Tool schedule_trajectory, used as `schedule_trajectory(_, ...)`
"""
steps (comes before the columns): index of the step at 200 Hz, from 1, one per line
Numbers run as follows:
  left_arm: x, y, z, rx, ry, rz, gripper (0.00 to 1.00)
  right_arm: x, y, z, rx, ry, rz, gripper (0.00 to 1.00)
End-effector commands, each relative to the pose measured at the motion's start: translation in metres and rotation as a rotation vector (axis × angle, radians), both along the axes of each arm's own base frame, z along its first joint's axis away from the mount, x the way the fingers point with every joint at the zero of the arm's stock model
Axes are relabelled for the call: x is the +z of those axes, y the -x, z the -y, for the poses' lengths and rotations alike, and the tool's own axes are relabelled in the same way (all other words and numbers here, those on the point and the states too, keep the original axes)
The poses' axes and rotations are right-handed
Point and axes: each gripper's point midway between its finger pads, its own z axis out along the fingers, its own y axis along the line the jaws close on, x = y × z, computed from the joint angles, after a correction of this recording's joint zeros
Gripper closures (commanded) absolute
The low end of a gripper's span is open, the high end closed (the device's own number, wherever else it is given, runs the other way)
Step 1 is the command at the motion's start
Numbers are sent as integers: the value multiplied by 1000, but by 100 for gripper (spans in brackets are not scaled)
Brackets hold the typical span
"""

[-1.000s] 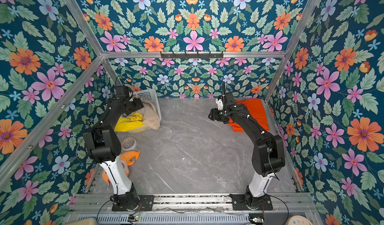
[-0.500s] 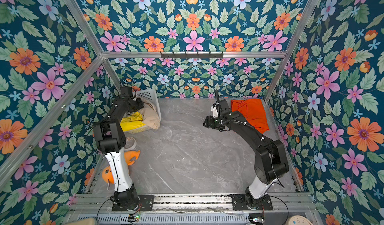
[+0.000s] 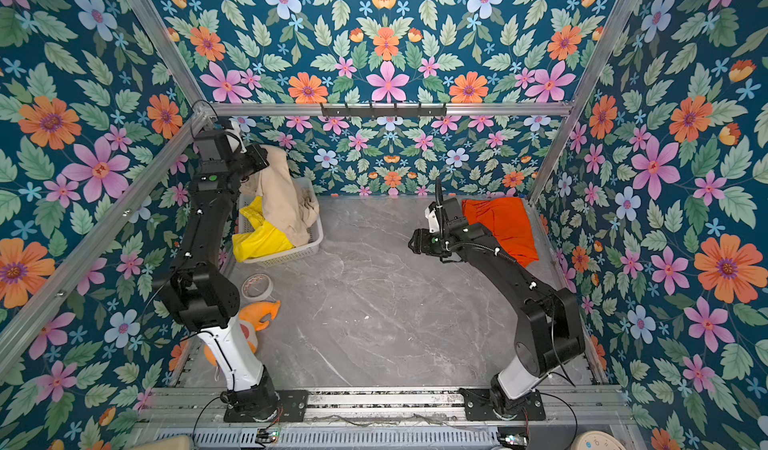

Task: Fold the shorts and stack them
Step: 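Grasp the beige trousers in the basket with the left gripper while the right releases, then lift the beige trousers high out of the basket with the left gripper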

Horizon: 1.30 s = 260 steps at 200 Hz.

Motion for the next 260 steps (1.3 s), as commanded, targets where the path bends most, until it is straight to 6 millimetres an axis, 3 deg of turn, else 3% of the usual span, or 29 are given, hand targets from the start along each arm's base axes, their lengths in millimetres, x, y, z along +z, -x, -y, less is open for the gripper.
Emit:
schedule_trajectory(1, 88, 26, 28, -154, -21, 264, 100, 18, -7, -3, -8, -31, 57, 36)
schedule_trajectory(17, 115, 41, 35, -176, -32, 325, 100, 26, -9, -4, -9, -45, 81, 36)
schedule_trajectory(32, 119, 43, 30, -142, -59, 335, 100, 28, -11, -6, -10, -55, 89, 36)
schedule_trajectory(60, 86, 18, 7, -31, -134, 250, 100, 24, -13, -12, -8, -78, 67, 36)
schedule_trajectory(88, 45, -19, -1, -13, -144, 168, 100, 19, -17, -18, -5, -95, 55, 36)
schedule_trajectory(111, 41, -37, 0, -27, -157, 206, 100, 17, -16, -27, 11, -94, 50, 36)
schedule_trajectory(143, 94, -34, 3, -31, -202, 448, 100, 22, -14, -37, 39, -102, 58, 36)
schedule_trajectory(183, 179, 9, 25, -113, -116, 750, 100, 37, -15, -40, 45, -123, 97, 36)
schedule_trajectory(238, 245, 64, 48, -172, -55, 995, 98, 69, -18, -58, 87, -180, 206, 36)
schedule_trajectory(260, 250, 61, 47, -101, -90, 984, 98, 74, -22, -62, 81, -211, 220, 36)
